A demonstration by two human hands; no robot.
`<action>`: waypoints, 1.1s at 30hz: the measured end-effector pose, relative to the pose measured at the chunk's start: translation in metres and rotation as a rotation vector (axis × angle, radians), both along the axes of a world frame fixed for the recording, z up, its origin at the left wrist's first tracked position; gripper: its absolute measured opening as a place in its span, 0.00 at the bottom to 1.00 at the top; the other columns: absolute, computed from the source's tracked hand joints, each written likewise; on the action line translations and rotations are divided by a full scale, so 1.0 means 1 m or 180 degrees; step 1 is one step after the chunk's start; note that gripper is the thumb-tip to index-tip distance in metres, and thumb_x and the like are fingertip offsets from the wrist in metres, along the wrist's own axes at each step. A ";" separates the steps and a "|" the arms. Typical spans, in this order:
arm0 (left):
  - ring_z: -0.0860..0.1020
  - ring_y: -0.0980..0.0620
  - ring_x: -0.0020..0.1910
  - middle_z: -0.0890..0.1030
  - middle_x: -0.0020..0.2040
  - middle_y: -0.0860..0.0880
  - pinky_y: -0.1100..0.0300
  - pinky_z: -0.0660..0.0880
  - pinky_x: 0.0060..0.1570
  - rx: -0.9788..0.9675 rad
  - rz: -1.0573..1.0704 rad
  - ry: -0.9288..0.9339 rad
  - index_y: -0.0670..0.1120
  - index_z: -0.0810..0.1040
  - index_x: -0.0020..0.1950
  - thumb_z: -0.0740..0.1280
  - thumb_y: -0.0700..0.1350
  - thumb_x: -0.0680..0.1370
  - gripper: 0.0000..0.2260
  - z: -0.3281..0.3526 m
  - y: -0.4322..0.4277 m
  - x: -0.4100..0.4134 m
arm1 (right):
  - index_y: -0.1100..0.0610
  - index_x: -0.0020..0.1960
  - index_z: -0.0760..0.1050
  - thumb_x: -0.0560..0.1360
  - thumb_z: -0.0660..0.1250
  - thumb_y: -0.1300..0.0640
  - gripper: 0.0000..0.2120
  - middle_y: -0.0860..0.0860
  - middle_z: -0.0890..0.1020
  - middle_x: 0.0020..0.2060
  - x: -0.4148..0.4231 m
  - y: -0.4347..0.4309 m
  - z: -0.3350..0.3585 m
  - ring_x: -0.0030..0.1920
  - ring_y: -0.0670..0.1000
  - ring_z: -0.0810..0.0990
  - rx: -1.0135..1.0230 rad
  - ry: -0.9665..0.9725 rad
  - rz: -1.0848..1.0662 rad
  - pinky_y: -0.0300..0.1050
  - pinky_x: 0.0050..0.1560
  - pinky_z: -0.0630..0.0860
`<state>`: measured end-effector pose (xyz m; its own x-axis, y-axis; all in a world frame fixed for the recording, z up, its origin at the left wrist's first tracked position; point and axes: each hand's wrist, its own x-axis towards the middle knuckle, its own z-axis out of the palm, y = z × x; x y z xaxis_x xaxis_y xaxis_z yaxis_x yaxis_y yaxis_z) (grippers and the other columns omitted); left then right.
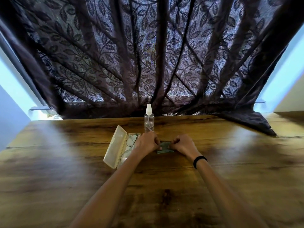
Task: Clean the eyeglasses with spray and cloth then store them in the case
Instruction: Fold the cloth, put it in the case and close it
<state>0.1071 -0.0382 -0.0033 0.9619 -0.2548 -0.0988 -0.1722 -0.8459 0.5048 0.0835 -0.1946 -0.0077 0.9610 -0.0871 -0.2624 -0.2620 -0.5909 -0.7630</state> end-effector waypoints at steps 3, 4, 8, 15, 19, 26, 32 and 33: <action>0.75 0.55 0.41 0.82 0.46 0.49 0.64 0.71 0.39 -0.0316 0.0038 -0.0109 0.47 0.79 0.44 0.74 0.43 0.69 0.07 -0.001 0.003 -0.005 | 0.56 0.39 0.72 0.71 0.70 0.61 0.07 0.51 0.77 0.38 -0.003 0.001 0.001 0.42 0.50 0.75 0.0330 -0.0120 0.0035 0.41 0.39 0.71; 0.76 0.55 0.42 0.81 0.46 0.49 0.63 0.71 0.40 -0.0449 0.0012 -0.0098 0.47 0.78 0.44 0.73 0.43 0.69 0.07 -0.001 0.005 -0.008 | 0.56 0.40 0.72 0.71 0.69 0.62 0.06 0.53 0.77 0.40 -0.004 0.000 0.002 0.43 0.51 0.75 0.0578 -0.0170 0.0018 0.42 0.41 0.72; 0.77 0.51 0.48 0.79 0.46 0.48 0.62 0.72 0.46 -0.1309 0.0078 0.0133 0.47 0.75 0.43 0.72 0.41 0.70 0.07 0.001 0.015 -0.019 | 0.55 0.44 0.71 0.72 0.68 0.65 0.08 0.57 0.79 0.46 -0.010 -0.001 0.011 0.48 0.53 0.78 0.1589 -0.0224 0.0059 0.40 0.44 0.75; 0.78 0.50 0.48 0.79 0.49 0.45 0.57 0.78 0.44 -0.2720 0.0517 0.0320 0.48 0.74 0.49 0.74 0.39 0.69 0.13 0.014 0.045 -0.043 | 0.56 0.45 0.72 0.70 0.69 0.68 0.10 0.57 0.81 0.45 -0.003 0.031 0.038 0.44 0.51 0.82 0.2058 -0.0374 0.0457 0.41 0.36 0.80; 0.81 0.47 0.51 0.79 0.55 0.42 0.54 0.79 0.45 -0.3763 0.0677 0.0798 0.45 0.73 0.60 0.71 0.46 0.69 0.21 0.026 0.072 -0.058 | 0.56 0.45 0.72 0.70 0.69 0.69 0.12 0.53 0.80 0.40 0.004 0.062 0.056 0.40 0.47 0.81 0.2184 -0.0212 0.1024 0.40 0.35 0.80; 0.80 0.59 0.34 0.83 0.43 0.47 0.70 0.71 0.26 -0.2475 0.1023 0.0323 0.46 0.75 0.58 0.69 0.43 0.74 0.12 0.036 0.121 -0.060 | 0.58 0.45 0.72 0.70 0.69 0.69 0.10 0.53 0.81 0.39 0.012 0.104 0.058 0.39 0.47 0.82 0.2044 -0.0040 0.1198 0.38 0.37 0.80; 0.77 0.60 0.32 0.76 0.37 0.56 0.73 0.68 0.21 -0.1164 0.1318 -0.0079 0.51 0.74 0.52 0.71 0.44 0.72 0.10 0.030 0.111 -0.057 | 0.63 0.49 0.75 0.70 0.70 0.67 0.09 0.62 0.82 0.47 0.014 0.121 0.038 0.43 0.52 0.81 0.1065 -0.0357 0.1170 0.40 0.40 0.80; 0.76 0.61 0.31 0.75 0.36 0.56 0.73 0.68 0.21 -0.0990 0.1300 -0.0139 0.50 0.75 0.52 0.71 0.44 0.72 0.10 0.029 0.106 -0.057 | 0.63 0.48 0.76 0.70 0.70 0.67 0.08 0.62 0.82 0.46 0.016 0.122 0.036 0.44 0.53 0.81 0.0868 -0.0469 0.1186 0.42 0.41 0.81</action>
